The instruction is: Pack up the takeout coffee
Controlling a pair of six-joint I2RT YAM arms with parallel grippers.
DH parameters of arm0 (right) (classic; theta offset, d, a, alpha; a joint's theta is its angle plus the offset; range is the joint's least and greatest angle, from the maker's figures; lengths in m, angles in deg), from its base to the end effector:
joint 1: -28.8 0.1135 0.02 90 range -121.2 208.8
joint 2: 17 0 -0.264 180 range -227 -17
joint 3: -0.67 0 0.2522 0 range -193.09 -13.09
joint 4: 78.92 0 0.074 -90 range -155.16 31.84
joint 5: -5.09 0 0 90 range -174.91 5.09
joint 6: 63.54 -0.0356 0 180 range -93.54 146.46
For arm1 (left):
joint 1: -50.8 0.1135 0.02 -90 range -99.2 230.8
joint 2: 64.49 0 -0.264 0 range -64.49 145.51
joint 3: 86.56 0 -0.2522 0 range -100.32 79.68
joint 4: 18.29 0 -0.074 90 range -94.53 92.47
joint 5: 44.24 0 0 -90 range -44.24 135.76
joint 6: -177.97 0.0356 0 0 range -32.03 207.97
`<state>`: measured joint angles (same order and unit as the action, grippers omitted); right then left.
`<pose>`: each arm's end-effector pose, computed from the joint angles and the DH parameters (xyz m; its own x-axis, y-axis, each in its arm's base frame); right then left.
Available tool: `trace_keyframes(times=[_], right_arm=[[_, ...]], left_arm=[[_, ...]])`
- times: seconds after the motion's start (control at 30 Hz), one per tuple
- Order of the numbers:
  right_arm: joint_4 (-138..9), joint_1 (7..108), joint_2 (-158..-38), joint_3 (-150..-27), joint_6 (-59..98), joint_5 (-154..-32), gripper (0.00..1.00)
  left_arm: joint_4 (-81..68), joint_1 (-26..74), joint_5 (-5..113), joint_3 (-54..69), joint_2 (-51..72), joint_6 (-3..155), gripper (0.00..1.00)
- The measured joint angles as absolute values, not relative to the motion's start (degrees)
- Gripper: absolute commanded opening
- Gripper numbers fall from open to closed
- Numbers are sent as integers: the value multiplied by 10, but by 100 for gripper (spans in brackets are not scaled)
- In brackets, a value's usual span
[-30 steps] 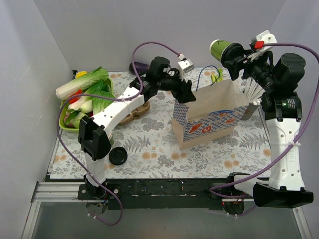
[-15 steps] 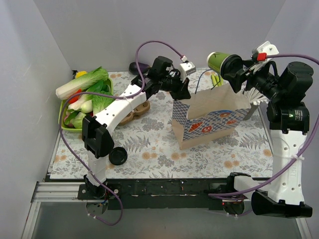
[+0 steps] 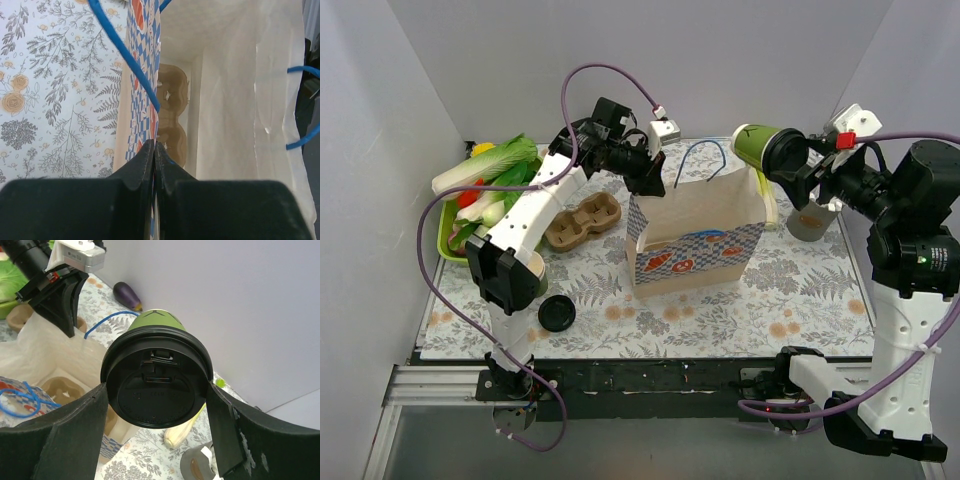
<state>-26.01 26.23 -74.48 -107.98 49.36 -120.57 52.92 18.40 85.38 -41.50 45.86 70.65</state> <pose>0.1399 0.0145 0.5294 0.1844 -0.3248 -0.9276 -0.5145 0.7723 -0.3726 0.3347 -0.2393 0.3923 -0.8188 0.2480 -0.5177 0.5644 0.5128 -0.6469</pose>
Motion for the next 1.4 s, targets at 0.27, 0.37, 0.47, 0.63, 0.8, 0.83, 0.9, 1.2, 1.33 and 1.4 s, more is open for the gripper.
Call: trace_keyframes(times=[0.27, 0.37, 0.47, 0.63, 0.8, 0.83, 0.9, 1.2, 1.33, 1.4], right_arm=[[-188, 262, -753, -1080, 537, -1263, 60], [-154, 262, -753, -1077, 558, -1280, 60], [-145, 262, -747, -1056, 575, -1292, 59], [-138, 262, -755, -1025, 612, -1310, 60], [-123, 269, -781, -1015, 647, -1322, 59], [-123, 272, -788, -1016, 654, -1322, 59], [-120, 276, -804, -1019, 665, -1321, 59], [-107, 307, -861, -1048, 735, -1298, 59], [-79, 346, -865, -1049, 786, -1283, 58], [-66, 376, -866, -1049, 811, -1268, 58]], left_arm=[[497, 180, 803, -405, 447, 701, 0], [472, 180, 787, -404, 447, 684, 0], [445, 180, 786, -391, 445, 669, 0], [416, 180, 787, -358, 442, 649, 0], [392, 180, 795, -325, 422, 638, 2], [387, 180, 797, -318, 415, 635, 3], [378, 180, 800, -308, 402, 630, 2], [354, 180, 826, -301, 380, 620, 7], [346, 180, 840, -280, 369, 619, 7], [341, 180, 843, -271, 364, 620, 6]])
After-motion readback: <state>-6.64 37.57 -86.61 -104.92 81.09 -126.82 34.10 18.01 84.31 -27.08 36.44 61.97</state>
